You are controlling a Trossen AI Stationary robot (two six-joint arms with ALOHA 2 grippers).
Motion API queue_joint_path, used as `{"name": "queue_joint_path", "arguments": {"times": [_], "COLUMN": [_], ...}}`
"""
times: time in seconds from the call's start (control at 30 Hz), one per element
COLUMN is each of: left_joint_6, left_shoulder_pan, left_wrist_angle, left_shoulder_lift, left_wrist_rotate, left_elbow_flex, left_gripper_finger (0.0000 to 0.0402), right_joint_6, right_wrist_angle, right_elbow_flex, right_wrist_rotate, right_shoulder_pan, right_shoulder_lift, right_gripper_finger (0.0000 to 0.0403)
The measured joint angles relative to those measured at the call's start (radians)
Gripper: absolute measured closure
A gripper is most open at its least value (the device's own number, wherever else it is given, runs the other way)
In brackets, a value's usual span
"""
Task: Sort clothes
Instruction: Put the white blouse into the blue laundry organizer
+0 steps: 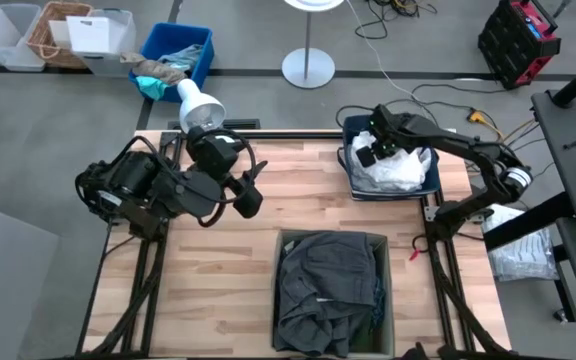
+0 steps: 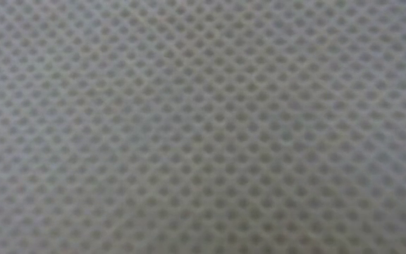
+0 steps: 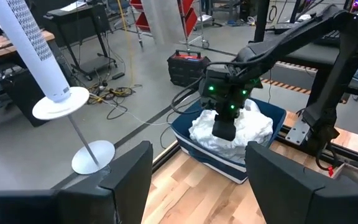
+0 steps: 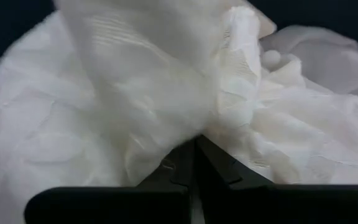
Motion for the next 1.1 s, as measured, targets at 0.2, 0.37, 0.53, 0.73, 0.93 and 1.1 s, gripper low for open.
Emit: {"name": "queue_joint_path", "arguments": {"times": [0.2,0.37,0.53,0.73,0.93,1.1], "left_joint_6": [-0.015,-0.025,-0.034,-0.035,-0.005,0.029], "left_shoulder_pan": [0.0,0.0,0.0,0.0,0.0,0.0], "left_wrist_angle": [-0.01,-0.011,-0.013,-0.018,-0.02,-0.02], "left_shoulder_lift": [0.0,0.0,0.0,0.0,0.0,0.0], "left_wrist_rotate": [0.0,0.0,0.0,0.0,0.0,0.0], "left_elbow_flex": [0.0,0.0,0.0,0.0,0.0,0.0], "left_gripper_finger": [0.0169,0.0169,0.0169,0.0169,0.0169,0.0169], "right_joint_6": [-0.01,-0.019,-0.044,-0.051,-0.052,-0.042], "right_wrist_angle": [0.112,0.137,0.169,0.164,0.063,-0.11], "right_elbow_flex": [-0.101,-0.132,-0.134,-0.129,-0.083,-0.016], "right_wrist_rotate": [-0.066,-0.082,-0.077,-0.078,-0.087,-0.093], "right_shoulder_pan": [-0.035,-0.052,-0.053,-0.053,-0.053,-0.053], "right_shoulder_lift": [-0.002,0.033,0.086,0.068,-0.056,-0.163], "right_gripper_finger": [0.0394,0.0394,0.0394,0.0393,0.039,0.039]}}
